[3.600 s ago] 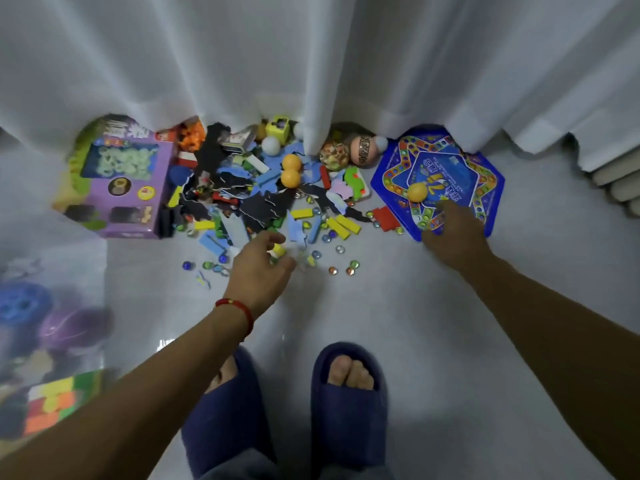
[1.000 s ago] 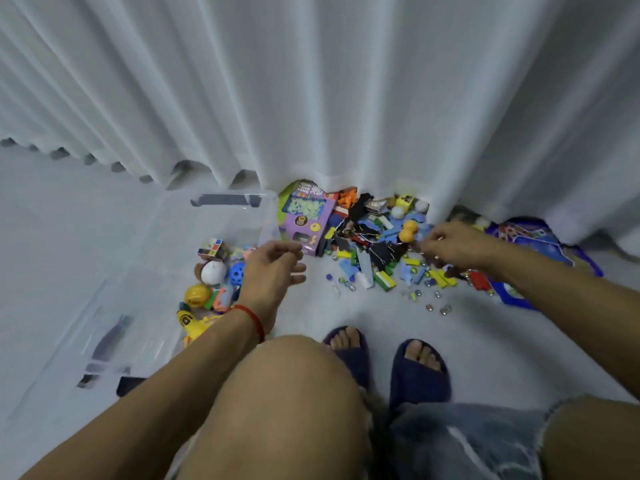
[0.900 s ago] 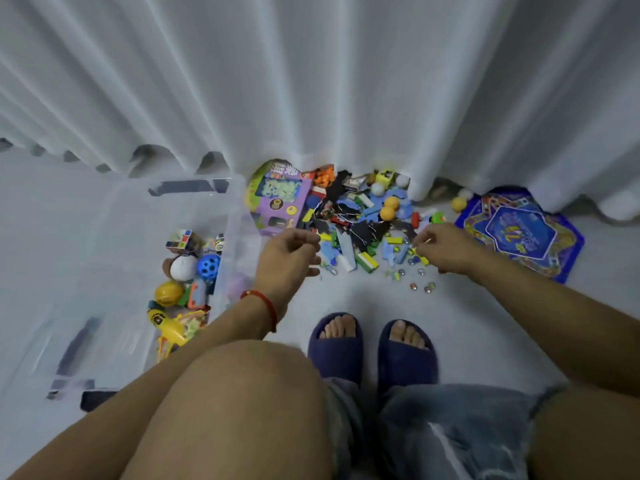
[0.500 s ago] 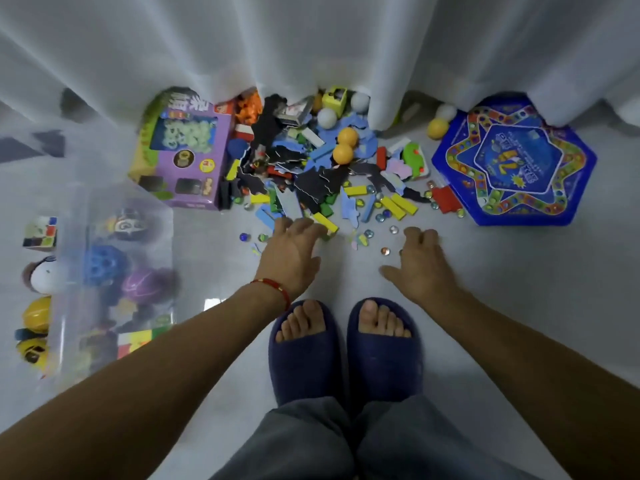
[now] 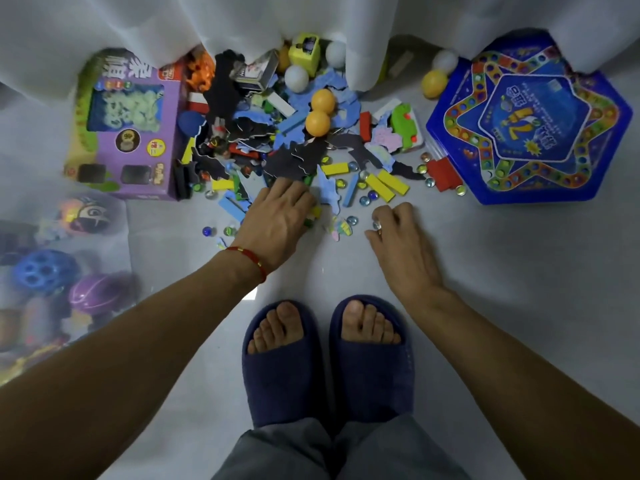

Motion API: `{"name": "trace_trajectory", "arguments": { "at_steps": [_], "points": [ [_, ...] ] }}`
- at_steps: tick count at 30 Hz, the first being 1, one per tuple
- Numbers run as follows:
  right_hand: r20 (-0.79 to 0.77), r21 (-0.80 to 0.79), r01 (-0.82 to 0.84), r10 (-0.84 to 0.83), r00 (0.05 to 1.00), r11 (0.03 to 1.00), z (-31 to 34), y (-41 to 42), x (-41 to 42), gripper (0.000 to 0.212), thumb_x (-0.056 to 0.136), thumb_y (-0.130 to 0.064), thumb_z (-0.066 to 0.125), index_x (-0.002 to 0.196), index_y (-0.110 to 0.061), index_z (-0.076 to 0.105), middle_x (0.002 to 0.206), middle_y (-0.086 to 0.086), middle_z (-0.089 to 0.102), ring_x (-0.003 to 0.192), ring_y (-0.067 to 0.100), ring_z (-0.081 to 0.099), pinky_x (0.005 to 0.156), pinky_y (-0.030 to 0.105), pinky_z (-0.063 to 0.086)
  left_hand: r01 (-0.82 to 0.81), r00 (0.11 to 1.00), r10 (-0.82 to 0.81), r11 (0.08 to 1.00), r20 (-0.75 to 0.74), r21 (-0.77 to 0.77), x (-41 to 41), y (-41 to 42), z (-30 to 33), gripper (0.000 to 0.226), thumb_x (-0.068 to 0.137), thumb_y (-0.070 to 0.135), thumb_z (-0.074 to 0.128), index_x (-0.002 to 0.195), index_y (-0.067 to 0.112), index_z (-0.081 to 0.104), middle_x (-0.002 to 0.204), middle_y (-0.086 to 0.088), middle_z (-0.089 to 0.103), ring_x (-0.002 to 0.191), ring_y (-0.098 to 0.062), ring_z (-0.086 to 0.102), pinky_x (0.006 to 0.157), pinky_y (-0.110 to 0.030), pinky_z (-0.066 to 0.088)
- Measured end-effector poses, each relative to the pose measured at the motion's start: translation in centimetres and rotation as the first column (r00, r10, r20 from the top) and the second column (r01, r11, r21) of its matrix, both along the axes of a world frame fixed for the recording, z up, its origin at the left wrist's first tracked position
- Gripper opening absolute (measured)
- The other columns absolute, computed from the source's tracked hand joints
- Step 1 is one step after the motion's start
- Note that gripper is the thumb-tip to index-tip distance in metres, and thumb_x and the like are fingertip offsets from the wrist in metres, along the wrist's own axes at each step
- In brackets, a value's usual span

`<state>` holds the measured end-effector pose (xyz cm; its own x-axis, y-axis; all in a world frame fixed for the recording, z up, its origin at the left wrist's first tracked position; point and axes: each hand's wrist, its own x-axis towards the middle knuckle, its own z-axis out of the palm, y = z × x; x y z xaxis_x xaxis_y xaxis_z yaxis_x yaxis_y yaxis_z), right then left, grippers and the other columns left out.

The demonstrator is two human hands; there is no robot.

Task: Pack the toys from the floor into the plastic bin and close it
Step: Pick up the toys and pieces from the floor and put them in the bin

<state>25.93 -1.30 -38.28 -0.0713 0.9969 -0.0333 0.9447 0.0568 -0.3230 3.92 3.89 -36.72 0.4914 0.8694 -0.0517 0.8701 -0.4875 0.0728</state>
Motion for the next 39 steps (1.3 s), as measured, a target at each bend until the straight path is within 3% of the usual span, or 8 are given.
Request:
{"name": "trace_trajectory", "arguments": {
  "at_steps": [12, 16, 18, 21, 23, 25, 31, 39],
  "points": [
    [-0.271, -0.121, 0.058, -0.089, 0.958, 0.991, 0.0, -0.9, 1.3, 0.014, 0.09, -0.006, 0.066, 0.101, -0.012, 0.062, 0.099, 0.007, 0.052, 0.07, 0.017, 0.05, 0.055, 0.023, 0.039, -0.012, 0.999, 0.014, 1.0, -0.051, 0.024, 0.5, -0.7, -0.5, 0.023, 0.086, 0.012, 0.066, 0.109, 0.008, 0.061, 0.104, -0.013, 0.057, 0.093, -0.031, 0.048, 0.071, -0.038, 0.041],
    [-0.714, -0.658, 0.122, -0.667, 0.211, 0.743, 2.2, -0.5, 1.1, 0.009, 0.096, -0.01, 0.062, 0.105, -0.01, 0.065, 0.081, 0.004, 0.059, 0.063, 0.013, 0.05, 0.044, 0.02, 0.039, -0.089, 0.995, 0.089, 0.996, 0.055, 0.007, 0.8, -1.4, -0.4, 0.026, 0.089, 0.016, 0.066, 0.111, 0.004, 0.061, 0.104, -0.017, 0.059, 0.09, -0.033, 0.051, 0.071, -0.042, 0.045],
    [-0.588, -0.779, -0.11, -0.781, -0.212, 0.617, 3.5, -0.4, 1.0, 0.013, 0.099, -0.009, 0.057, 0.11, -0.005, 0.062, 0.081, 0.004, 0.056, 0.059, 0.008, 0.045, 0.038, 0.015, 0.033, -0.191, 0.945, 0.205, 0.978, 0.254, -0.08, 1.1, -2.3, 0.6, 0.027, 0.089, 0.017, 0.065, 0.112, 0.004, 0.061, 0.102, -0.016, 0.062, 0.089, -0.033, 0.053, 0.072, -0.039, 0.045],
    [-0.376, -0.719, -0.415, -0.814, -0.443, 0.558, 4.9, -0.4, 1.1, 0.015, 0.1, -0.013, 0.046, 0.106, -0.008, 0.059, 0.085, 0.004, 0.055, 0.05, 0.005, 0.04, 0.03, 0.013, 0.027, -0.366, 0.587, 0.617, 0.78, 0.524, -0.508, 2.1, -3.6, 3.1, 0.023, 0.096, 0.021, 0.058, 0.115, 0.009, 0.057, 0.098, -0.007, 0.063, 0.086, -0.026, 0.06, 0.072, -0.036, 0.049],
    [-0.372, -0.67, -0.488, -0.821, -0.433, 0.56, 5.7, -0.4, 0.7, 0.023, 0.098, -0.017, 0.041, 0.102, -0.008, 0.061, 0.087, 0.005, 0.055, 0.047, 0.006, 0.036, 0.027, 0.016, 0.025, -0.192, -0.003, 0.897, 0.432, 0.441, -0.881, 3.3, -4.3, 5.3, 0.018, 0.1, 0.016, 0.05, 0.111, 0.004, 0.056, 0.091, -0.011, 0.063, 0.081, -0.03, 0.064, 0.072, -0.042, 0.054],
    [-0.422, -0.645, -0.518, -0.827, -0.372, 0.562, 6.8, -0.3, 0.0, 0.029, 0.096, -0.022, 0.038, 0.1, -0.008, 0.063, 0.086, 0.006, 0.055, 0.044, 0.008, 0.034, 0.028, 0.019, 0.021, 0.059, -0.345, 0.915, 0.243, 0.209, -0.968, 3.8, -5.4, 6.9, 0.023, 0.101, 0.016, 0.041, 0.111, 0.001, 0.056, 0.085, -0.015, 0.059, 0.072, -0.03, 0.061, 0.066, -0.042, 0.052],
    [-0.496, -0.703, -0.607, -0.867, 0.047, 0.369, 12.6, -0.2, -3.1, 0.031, 0.096, -0.024, 0.04, 0.091, -0.005, 0.064, 0.078, 0.009, 0.055, 0.032, 0.008, 0.033, 0.031, 0.017, 0.011, 0.324, -0.459, 0.888, 0.151, -0.016, -0.934, 0.6, -9.4, 13.0, 0.029, 0.096, 0.031, 0.045, 0.112, 0.013, 0.06, 0.076, -0.005, 0.051, 0.062, -0.019, 0.046, 0.056, -0.03, 0.038],
    [-0.584, -0.777, -0.597, -0.583, 0.565, 0.2, 27.3, 0.5, -16.8, 0.014, 0.094, -0.008, 0.049, 0.1, -0.002, 0.06, 0.082, 0.015, 0.063, 0.058, 0.017, 0.057, 0.043, 0.02, 0.045, -0.19, -0.597, 0.683, 0.389, 0.42, -0.902, -11.6, -15.8, 22.9, 0.02, 0.104, 0.021, 0.045, 0.116, 0.007, 0.054, 0.082, -0.011, 0.066, 0.059, -0.022, 0.061, 0.054, -0.03, 0.049]
  ]
}}
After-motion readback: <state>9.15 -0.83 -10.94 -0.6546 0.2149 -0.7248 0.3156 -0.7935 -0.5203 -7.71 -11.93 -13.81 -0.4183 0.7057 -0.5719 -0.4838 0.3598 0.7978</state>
